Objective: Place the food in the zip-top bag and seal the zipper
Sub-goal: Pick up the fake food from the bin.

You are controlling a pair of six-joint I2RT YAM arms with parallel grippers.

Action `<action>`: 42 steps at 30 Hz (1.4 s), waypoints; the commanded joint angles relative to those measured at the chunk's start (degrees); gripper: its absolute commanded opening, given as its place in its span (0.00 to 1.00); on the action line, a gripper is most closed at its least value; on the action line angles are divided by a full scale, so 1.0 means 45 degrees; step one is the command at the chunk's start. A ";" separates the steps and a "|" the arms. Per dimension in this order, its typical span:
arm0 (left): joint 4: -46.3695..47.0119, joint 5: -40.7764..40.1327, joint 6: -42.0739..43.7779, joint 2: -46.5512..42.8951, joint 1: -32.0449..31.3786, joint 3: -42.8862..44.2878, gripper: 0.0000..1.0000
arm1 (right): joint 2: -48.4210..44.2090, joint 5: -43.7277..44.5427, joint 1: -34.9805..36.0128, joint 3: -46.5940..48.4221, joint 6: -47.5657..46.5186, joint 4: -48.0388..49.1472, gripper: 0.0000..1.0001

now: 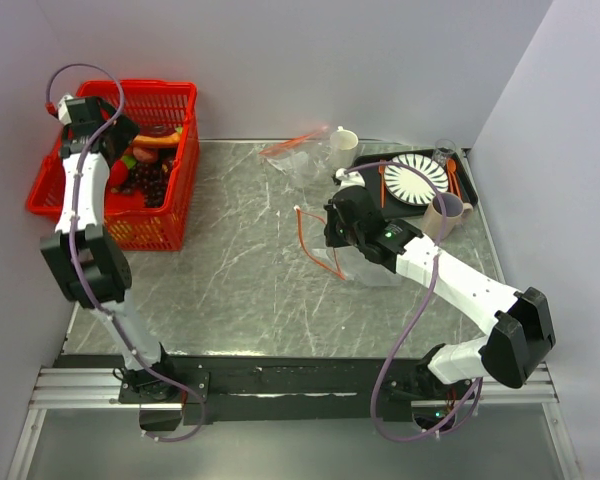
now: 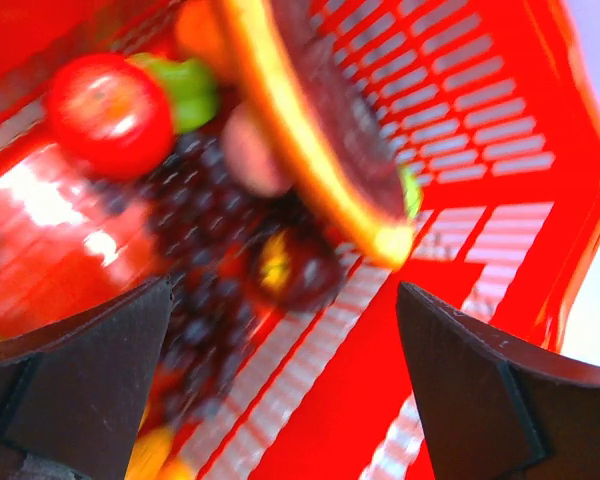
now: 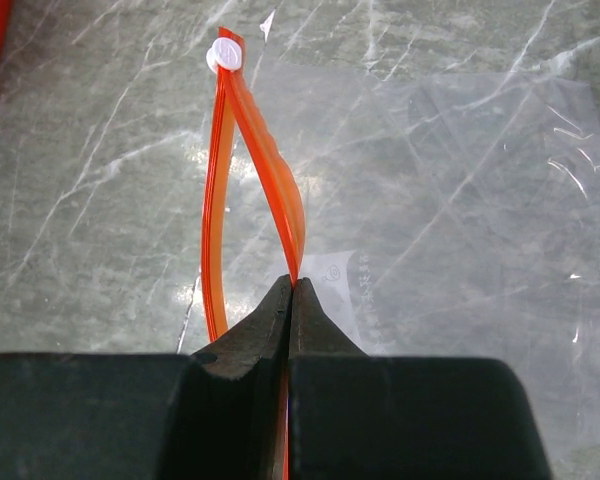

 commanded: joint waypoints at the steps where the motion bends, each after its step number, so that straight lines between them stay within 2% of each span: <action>1: 0.1155 0.1169 -0.1524 0.2100 0.0137 0.2112 0.99 | -0.0517 0.0264 -0.0033 0.0166 -0.0102 0.0390 0.00; 9: 0.0902 0.1189 -0.3204 0.5015 0.0137 0.4496 0.99 | -0.0263 0.0479 -0.0015 0.0342 -0.0142 0.0253 0.00; 11: 0.1386 0.1266 -0.3593 0.5525 0.0156 0.4557 0.99 | -0.0243 0.0518 -0.0014 0.0400 -0.0142 0.0214 0.00; 14: 0.3084 0.1655 -0.4276 0.5876 0.0137 0.4070 0.90 | -0.0165 0.0499 -0.0014 0.0497 -0.0200 0.0195 0.00; 15: 0.3997 0.1793 -0.4473 0.5974 0.0156 0.3991 0.78 | -0.0145 0.0537 -0.0034 0.0575 -0.0200 0.0021 0.00; 17: 0.4570 0.2299 -0.5251 0.6539 0.0117 0.4222 0.60 | -0.0126 0.0538 -0.0014 0.0674 -0.0220 -0.0059 0.00; 18: 0.4728 0.2476 -0.5488 0.6735 0.0137 0.4398 0.41 | -0.0164 0.0557 -0.0014 0.0654 -0.0201 -0.0040 0.00; 19: 0.5039 0.2594 -0.5664 0.6969 0.0137 0.4651 0.29 | -0.0165 0.0577 -0.0014 0.0596 -0.0220 -0.0040 0.00; 20: 0.5177 0.2653 -0.5821 0.6971 0.0137 0.4673 0.14 | -0.0184 0.0616 -0.0034 0.0557 -0.0201 -0.0059 0.00; 23: 0.5880 0.2012 -0.5435 0.6095 0.0020 0.3701 0.02 | -0.0184 0.0655 -0.0015 0.0381 -0.0123 -0.0098 0.00; 27: 0.6291 0.1034 -0.4633 0.4067 -0.0039 0.1981 0.01 | -0.0204 0.0577 -0.0015 0.0108 -0.0045 -0.0020 0.00; 32: 0.6311 0.1148 -0.3638 0.2482 -0.0039 0.0457 0.01 | -0.0340 0.0402 -0.0015 0.0146 -0.0025 -0.0117 0.00; 34: 0.7013 0.1635 -0.3150 0.1778 -0.0039 -0.0050 0.01 | -0.0437 0.0207 -0.0014 0.0108 0.0053 -0.0098 0.00; 42: 0.6448 0.1833 -0.1351 -0.0621 -0.0234 -0.0657 0.01 | -0.0810 -0.0205 -0.0015 -0.0089 0.0307 -0.0020 0.00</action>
